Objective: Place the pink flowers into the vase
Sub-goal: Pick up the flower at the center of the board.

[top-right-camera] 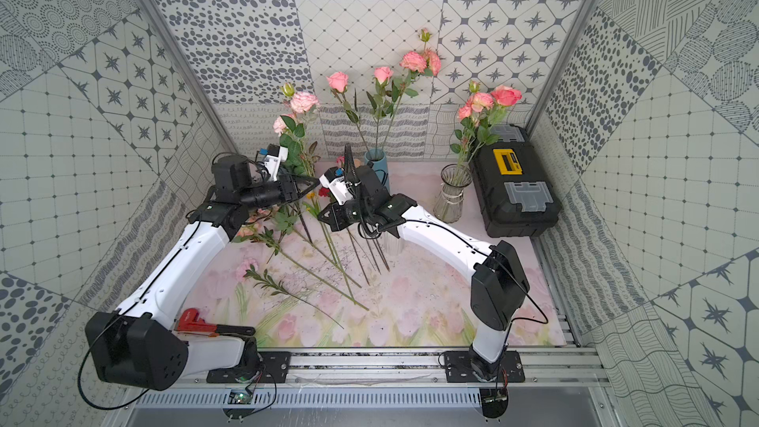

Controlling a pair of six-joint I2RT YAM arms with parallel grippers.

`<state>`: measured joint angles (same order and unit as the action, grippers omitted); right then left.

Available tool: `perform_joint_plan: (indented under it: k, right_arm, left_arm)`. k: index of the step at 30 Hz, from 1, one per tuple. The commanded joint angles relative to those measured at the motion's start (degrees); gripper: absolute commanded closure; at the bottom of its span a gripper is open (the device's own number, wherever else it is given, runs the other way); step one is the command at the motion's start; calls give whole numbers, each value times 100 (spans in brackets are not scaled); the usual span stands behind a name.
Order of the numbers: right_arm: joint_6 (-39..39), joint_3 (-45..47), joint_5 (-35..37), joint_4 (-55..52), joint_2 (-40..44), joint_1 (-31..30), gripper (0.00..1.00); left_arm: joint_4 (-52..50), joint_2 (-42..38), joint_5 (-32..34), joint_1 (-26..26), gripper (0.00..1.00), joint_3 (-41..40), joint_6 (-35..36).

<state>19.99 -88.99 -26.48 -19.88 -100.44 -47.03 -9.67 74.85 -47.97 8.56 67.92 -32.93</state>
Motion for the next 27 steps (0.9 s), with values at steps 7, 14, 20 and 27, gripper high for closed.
perform_joint_plan:
  k: [7, 14, 20, 27]
  right_arm:
    - [72, 111, 643, 469, 330, -38, 100]
    - [-90, 110, 1157, 525, 278, -35, 100]
    - [-282, 111, 1578, 568, 229, -50, 100]
    - [-457, -29, 1823, 617, 172, -74, 100]
  left_arm:
    - [10, -83, 131, -21, 40, 39, 147]
    - [-56, -317, 505, -102, 31, -55, 284]
    - [-99, -383, 727, -240, 29, -86, 248]
    - [-113, -458, 954, -397, 29, -148, 205]
